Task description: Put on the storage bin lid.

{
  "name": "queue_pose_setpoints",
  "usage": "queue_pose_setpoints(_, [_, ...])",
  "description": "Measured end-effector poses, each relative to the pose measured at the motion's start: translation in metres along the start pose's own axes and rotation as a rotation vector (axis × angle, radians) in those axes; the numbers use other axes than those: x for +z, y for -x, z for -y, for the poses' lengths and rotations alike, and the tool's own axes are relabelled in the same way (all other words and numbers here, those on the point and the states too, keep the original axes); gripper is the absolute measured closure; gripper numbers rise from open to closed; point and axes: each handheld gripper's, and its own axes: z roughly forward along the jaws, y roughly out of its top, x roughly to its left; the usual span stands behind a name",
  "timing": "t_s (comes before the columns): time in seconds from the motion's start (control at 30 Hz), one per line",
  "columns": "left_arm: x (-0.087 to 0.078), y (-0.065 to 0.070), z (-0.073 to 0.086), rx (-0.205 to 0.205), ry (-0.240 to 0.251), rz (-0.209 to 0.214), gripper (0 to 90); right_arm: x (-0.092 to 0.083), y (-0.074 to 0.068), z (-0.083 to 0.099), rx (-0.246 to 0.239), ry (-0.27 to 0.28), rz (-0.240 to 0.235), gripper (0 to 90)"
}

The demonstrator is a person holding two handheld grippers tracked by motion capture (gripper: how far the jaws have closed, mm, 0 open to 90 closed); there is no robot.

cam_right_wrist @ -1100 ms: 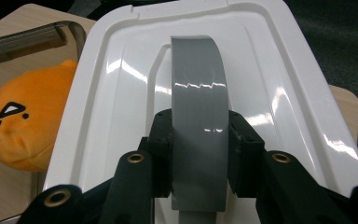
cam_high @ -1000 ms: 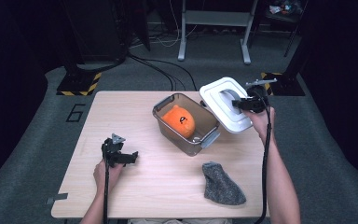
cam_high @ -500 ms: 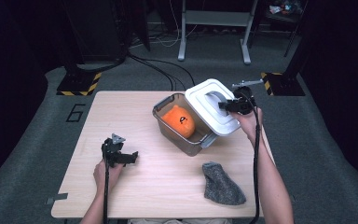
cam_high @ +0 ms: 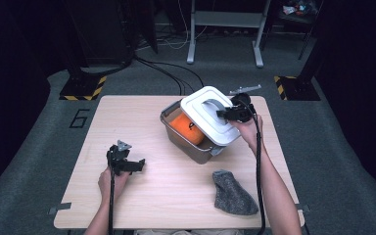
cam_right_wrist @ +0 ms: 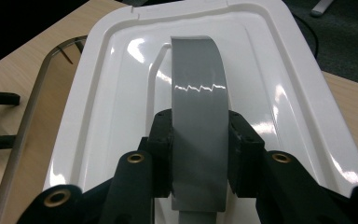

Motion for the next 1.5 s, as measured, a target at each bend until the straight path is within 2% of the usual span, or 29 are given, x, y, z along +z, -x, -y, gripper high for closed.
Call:
queue_pose_setpoints(0.4, [0.0,0.0,0.0,0.001,-0.001,0.0,0.1,0.016,-0.024,-0.004,-0.032,-0.009,-0.047,66.4])
queue_pose_setpoints(0.8, [0.0,0.0,0.0,0.0,0.0,0.0,0.1,0.032,-0.043,-0.004,-0.053,-0.039,-0.067,66.4])
queue_pose_setpoints(1.1, [0.0,0.0,0.0,0.0,0.0,0.0,0.1,0.04,-0.048,-0.001,-0.068,-0.05,-0.08,66.3])
queue_pose_setpoints(1.17, [0.0,0.0,0.0,0.0,0.0,0.0,0.1,0.04,-0.05,-0.001,-0.052,-0.056,-0.076,66.3])
queue_pose_setpoints(1.3, [0.0,0.0,0.0,-0.002,0.002,-0.001,0.1,0.043,-0.052,-0.001,-0.083,-0.054,-0.073,66.2])
queue_pose_setpoints(1.33, [0.0,0.0,0.0,0.0,0.0,0.0,0.1,0.044,-0.053,-0.001,-0.065,-0.06,-0.073,66.1])
queue_pose_setpoints(1.5, [0.0,0.0,0.0,0.001,0.0,0.0,0.1,0.045,-0.052,-0.001,-0.068,-0.062,-0.072,66.0])
